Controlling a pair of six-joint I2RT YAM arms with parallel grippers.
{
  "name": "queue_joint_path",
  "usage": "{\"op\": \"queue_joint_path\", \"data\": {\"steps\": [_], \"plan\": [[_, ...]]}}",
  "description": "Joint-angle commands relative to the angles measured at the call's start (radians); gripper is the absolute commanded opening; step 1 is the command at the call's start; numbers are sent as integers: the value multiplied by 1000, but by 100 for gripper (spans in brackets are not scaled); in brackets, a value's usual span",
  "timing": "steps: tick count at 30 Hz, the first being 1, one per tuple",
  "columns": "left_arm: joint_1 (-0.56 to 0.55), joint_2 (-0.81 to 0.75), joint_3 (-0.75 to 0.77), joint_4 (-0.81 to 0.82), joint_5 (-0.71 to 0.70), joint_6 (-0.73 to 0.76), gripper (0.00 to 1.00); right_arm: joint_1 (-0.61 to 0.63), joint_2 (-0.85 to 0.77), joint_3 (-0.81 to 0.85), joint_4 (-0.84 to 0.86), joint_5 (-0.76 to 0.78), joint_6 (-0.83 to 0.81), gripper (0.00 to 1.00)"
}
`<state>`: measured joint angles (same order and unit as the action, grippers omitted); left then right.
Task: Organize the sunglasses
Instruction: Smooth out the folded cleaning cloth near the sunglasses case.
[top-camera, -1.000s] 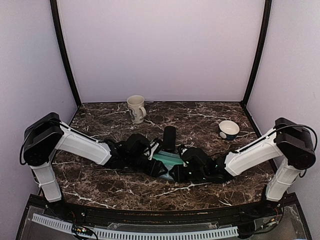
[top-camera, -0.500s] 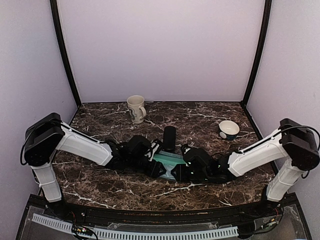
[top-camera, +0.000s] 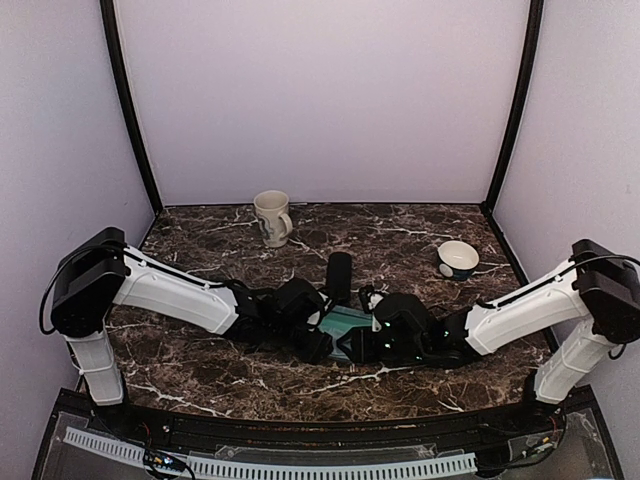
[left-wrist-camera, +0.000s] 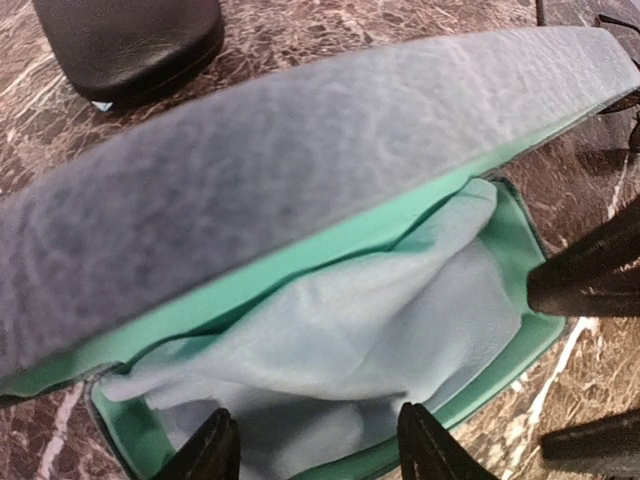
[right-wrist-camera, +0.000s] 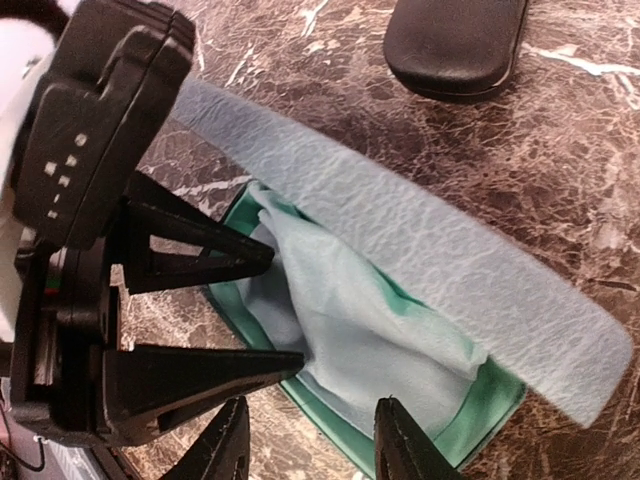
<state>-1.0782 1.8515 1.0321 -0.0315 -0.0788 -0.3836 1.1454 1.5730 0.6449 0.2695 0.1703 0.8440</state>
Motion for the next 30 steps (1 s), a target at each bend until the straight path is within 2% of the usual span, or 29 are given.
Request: {"op": "queue_joint_path", "data": {"steps": [1,12,18,25,30], "plan": [[-7,-28,13,-63,-47,9,55,5,13,-14,63,-36,-2,43],[-11,-35,15,-129,-94,4,55,-8,95,5,40,-104,49,42],[-11,-48,17,-164,-113,-11,55,-9,68,-2,18,-107,62,42],[-12,-130,-7,-85,-61,-3,56,-14,-19,-50,148,-154,35,44],[-12,-134,7,-38,-7,-3,56,-23,-50,-71,181,-161,36,45]]}}
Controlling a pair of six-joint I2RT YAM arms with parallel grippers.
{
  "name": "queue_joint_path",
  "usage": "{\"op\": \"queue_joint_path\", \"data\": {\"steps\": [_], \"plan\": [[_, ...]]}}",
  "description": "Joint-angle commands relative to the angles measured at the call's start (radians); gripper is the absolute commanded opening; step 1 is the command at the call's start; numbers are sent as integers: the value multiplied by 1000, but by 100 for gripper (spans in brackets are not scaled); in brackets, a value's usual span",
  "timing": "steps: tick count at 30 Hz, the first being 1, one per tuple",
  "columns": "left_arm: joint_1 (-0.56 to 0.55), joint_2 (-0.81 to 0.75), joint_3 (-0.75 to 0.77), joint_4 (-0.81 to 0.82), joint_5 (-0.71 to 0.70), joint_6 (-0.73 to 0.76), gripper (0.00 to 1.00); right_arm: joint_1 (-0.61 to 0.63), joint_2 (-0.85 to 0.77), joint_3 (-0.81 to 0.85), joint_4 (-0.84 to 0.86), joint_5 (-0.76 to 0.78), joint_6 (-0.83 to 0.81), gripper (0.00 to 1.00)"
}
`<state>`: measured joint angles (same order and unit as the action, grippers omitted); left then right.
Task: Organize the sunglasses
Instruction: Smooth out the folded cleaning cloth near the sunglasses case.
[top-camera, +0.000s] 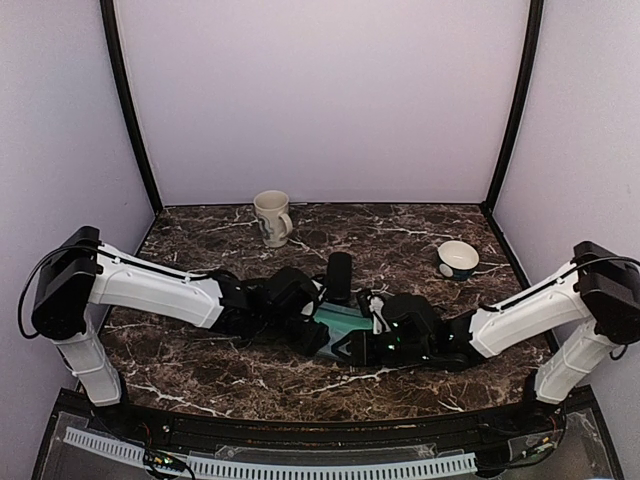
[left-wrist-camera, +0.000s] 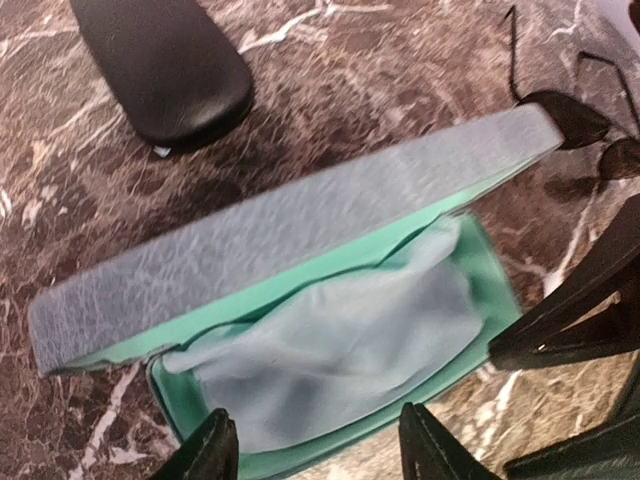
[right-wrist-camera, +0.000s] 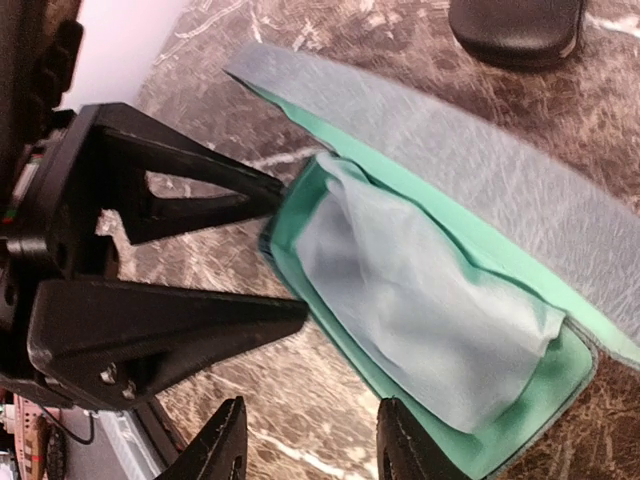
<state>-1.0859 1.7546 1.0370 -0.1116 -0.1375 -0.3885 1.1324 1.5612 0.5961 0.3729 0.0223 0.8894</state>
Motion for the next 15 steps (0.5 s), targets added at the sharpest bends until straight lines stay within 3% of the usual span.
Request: {"op": "queue_joint_path", "data": {"steps": [1,15], "plan": [[-3,-34,2,57,67,-1,56,-10,-46,-31,74,-6,-9,45],[8,79,32,198,229,-38,56,-14,-243,-162,-27,131,20,44]]}}
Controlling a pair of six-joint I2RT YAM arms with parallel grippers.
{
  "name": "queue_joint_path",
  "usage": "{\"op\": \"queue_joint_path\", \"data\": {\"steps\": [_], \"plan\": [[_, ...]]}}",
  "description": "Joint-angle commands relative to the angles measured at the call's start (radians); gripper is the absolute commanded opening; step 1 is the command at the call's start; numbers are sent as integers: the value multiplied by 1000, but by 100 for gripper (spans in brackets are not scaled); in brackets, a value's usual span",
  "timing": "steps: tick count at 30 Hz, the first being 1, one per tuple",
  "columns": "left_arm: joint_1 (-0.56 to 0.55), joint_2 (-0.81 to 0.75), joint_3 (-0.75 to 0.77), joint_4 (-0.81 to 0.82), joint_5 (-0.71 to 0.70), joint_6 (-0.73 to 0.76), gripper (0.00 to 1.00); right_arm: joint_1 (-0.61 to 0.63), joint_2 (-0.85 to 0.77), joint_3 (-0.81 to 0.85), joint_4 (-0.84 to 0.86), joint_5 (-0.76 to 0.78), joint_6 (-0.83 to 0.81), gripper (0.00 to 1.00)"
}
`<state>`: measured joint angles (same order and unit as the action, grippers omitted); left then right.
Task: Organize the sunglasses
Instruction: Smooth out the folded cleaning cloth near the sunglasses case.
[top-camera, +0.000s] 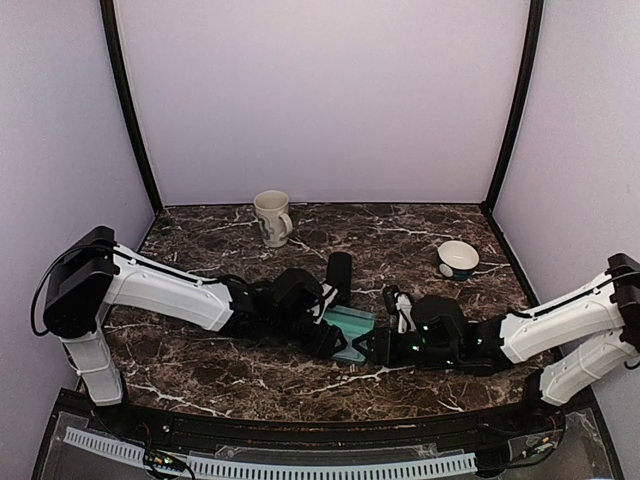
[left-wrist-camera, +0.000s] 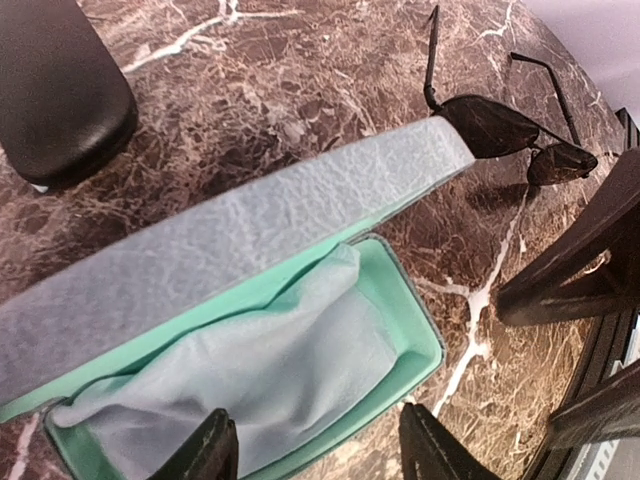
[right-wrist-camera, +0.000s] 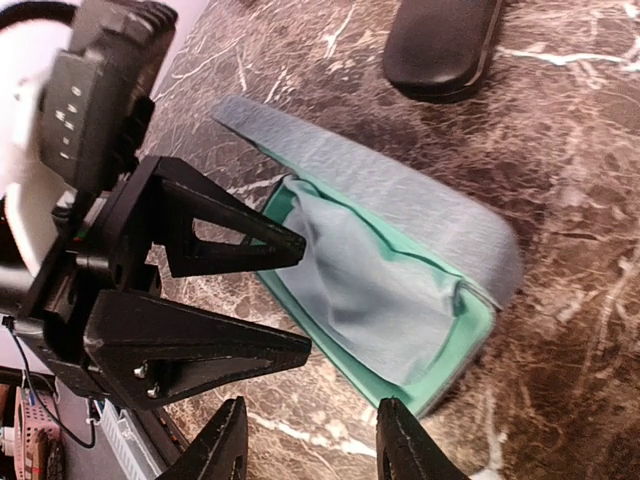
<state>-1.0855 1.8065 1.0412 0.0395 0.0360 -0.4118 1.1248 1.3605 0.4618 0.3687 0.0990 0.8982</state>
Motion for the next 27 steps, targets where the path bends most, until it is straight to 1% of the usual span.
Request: {"op": "queue_joint_path", "data": {"steps": [1,6,17,23,27], "plan": [[10,37,29,51,57,-14,56,-7,-51,-28,-29,58,10,44],[26,70,34,74,75,-13,56,-7,-68,-30,-46,66,5,44],[33,118,8,163,104,-11,56,-7,-26,-19,-32,43,7,44],[33,67,-7,157,119,-10,56,-7,-19,-7,-49,39,3,44],[33,-2,-38,146,117,-11,56,-7,-57,6,-102,64,-10,44]]}}
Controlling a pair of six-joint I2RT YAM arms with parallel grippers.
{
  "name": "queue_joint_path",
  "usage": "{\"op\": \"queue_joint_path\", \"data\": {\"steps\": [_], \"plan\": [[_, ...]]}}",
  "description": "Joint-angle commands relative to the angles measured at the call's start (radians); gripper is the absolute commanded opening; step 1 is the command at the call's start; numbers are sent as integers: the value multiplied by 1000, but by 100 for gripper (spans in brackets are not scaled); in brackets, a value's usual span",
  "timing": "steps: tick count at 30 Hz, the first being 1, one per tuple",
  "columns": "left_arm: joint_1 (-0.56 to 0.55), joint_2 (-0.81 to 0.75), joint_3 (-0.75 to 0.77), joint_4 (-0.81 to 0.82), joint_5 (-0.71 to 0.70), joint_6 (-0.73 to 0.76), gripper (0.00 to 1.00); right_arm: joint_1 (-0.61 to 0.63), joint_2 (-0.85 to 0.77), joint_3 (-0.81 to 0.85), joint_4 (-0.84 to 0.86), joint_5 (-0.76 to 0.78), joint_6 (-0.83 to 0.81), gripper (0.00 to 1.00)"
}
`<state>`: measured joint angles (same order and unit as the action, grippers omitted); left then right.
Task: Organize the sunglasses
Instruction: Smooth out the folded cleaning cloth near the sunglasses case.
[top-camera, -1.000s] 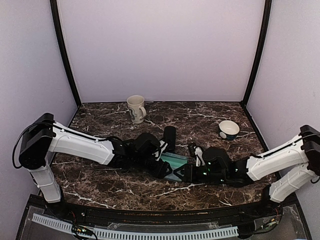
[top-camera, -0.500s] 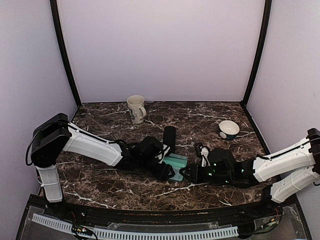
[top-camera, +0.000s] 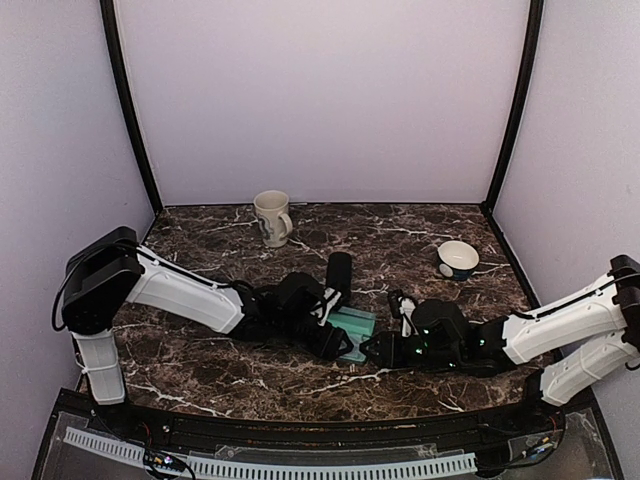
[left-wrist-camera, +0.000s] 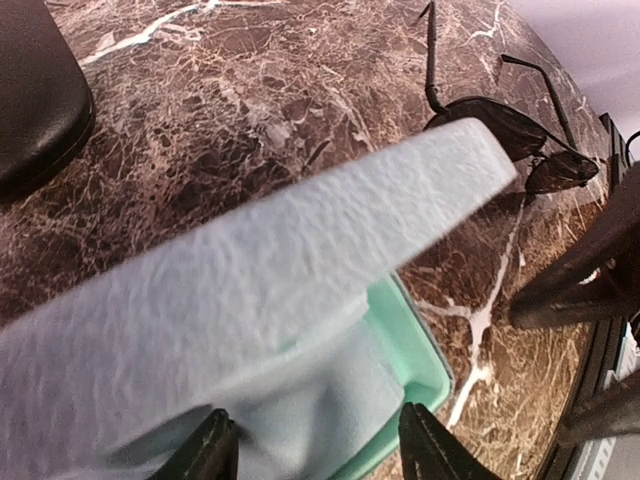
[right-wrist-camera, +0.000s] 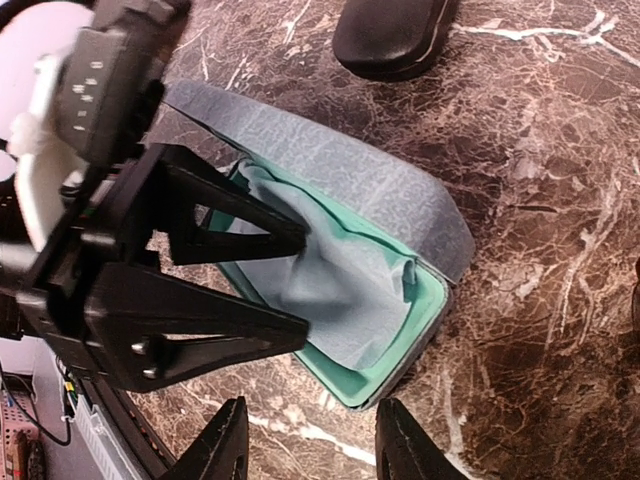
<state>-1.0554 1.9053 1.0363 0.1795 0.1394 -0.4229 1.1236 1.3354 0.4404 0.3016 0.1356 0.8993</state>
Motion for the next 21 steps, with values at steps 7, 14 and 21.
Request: {"op": "queue_joint_path", "data": {"steps": [7,14,21], "plan": [[3,-202,-79,-3,11,-6,57,-21,-137,45,-192,84,-34,45],[4,-280,-75,-76,-63,41,59,-58,-271,132,-607,212,6,46],[15,-348,-68,-148,-173,98,61,-160,-428,187,-987,288,107,50]]}}
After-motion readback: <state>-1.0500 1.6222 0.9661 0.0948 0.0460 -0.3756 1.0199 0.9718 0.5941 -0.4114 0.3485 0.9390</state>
